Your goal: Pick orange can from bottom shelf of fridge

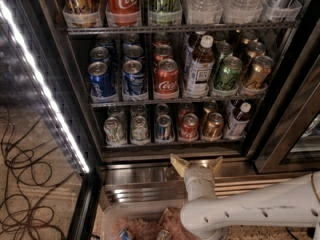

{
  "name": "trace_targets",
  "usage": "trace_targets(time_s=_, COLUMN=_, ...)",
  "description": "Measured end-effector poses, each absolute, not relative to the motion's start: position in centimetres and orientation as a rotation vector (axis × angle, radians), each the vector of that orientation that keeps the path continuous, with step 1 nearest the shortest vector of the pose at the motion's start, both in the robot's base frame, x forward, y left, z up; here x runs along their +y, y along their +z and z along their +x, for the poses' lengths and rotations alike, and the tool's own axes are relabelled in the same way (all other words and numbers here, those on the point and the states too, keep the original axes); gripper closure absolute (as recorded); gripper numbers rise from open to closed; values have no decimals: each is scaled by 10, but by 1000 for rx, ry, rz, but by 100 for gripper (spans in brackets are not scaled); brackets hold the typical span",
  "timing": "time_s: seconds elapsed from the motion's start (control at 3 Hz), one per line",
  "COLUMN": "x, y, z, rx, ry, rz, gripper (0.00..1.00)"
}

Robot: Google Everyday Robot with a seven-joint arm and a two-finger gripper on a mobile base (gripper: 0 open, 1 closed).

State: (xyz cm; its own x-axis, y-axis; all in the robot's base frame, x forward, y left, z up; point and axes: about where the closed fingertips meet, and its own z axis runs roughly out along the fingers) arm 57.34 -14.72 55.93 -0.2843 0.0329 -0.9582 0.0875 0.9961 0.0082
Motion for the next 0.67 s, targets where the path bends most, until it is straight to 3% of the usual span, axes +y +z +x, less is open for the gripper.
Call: trace_targets(time_s=0.67, x=-164, y=573, z=576, rx=1793, ry=-111, rz=130, gripper=0)
